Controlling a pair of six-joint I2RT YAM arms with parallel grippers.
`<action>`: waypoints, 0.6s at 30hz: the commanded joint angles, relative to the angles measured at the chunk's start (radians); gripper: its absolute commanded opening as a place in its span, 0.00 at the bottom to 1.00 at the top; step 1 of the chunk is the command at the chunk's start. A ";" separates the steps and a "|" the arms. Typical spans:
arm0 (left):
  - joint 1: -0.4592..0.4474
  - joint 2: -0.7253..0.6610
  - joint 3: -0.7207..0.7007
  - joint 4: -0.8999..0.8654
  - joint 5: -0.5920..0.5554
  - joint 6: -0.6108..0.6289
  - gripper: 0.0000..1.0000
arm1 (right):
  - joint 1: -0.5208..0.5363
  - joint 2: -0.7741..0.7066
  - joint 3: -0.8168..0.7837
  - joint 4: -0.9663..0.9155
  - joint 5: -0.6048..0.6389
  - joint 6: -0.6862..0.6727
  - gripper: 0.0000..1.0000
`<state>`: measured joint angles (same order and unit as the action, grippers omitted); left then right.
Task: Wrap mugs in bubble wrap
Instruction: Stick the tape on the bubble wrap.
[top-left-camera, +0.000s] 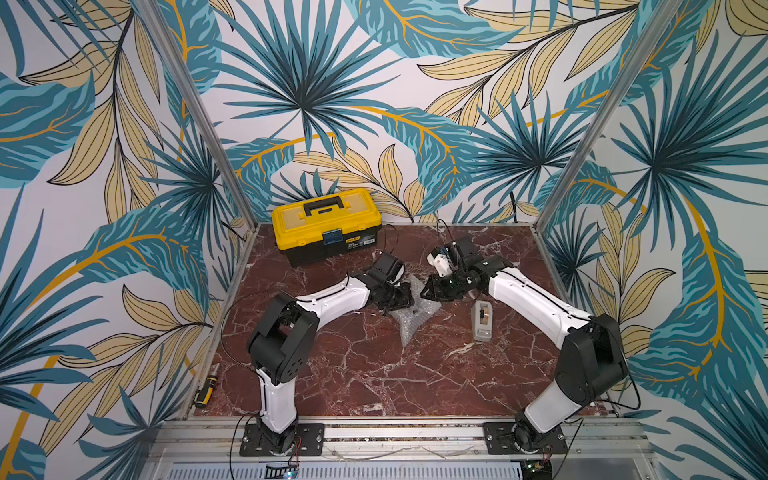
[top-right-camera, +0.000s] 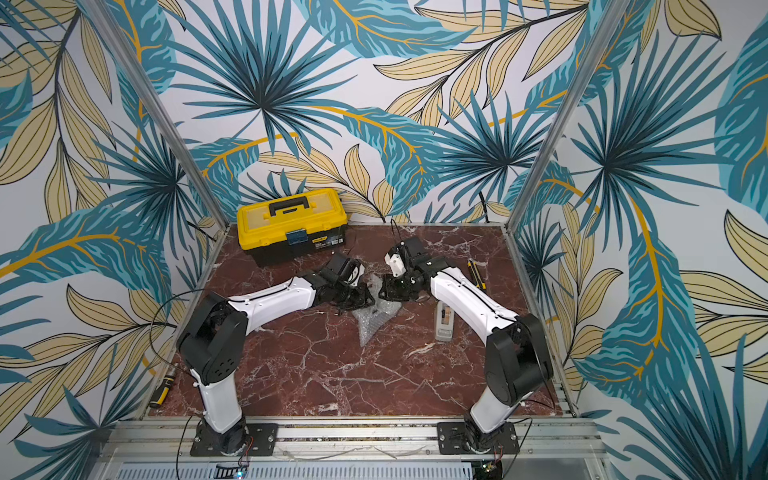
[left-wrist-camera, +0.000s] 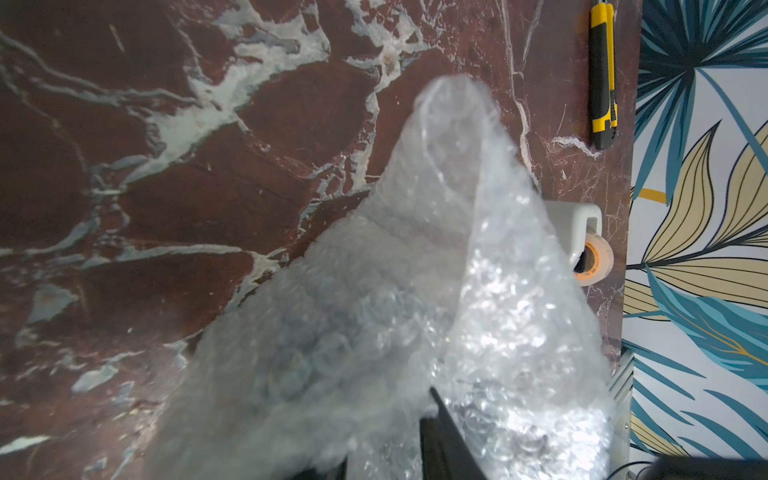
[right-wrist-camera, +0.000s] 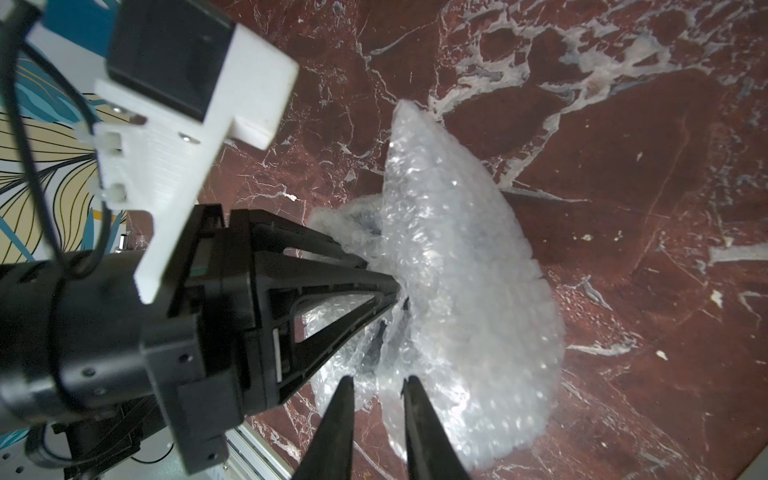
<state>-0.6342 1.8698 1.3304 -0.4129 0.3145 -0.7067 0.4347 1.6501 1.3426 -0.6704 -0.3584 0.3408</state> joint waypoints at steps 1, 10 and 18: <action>-0.003 -0.054 0.020 -0.071 -0.039 0.009 0.31 | 0.002 -0.019 -0.013 -0.032 0.022 -0.002 0.24; -0.006 -0.131 0.017 -0.084 -0.068 -0.011 0.34 | -0.008 -0.038 -0.023 -0.039 0.032 -0.007 0.25; -0.007 -0.227 0.002 -0.092 -0.122 0.005 0.48 | -0.044 -0.081 -0.044 -0.045 0.066 -0.028 0.34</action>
<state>-0.6380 1.7088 1.3304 -0.4950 0.2420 -0.7177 0.4110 1.6100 1.3273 -0.6872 -0.3241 0.3351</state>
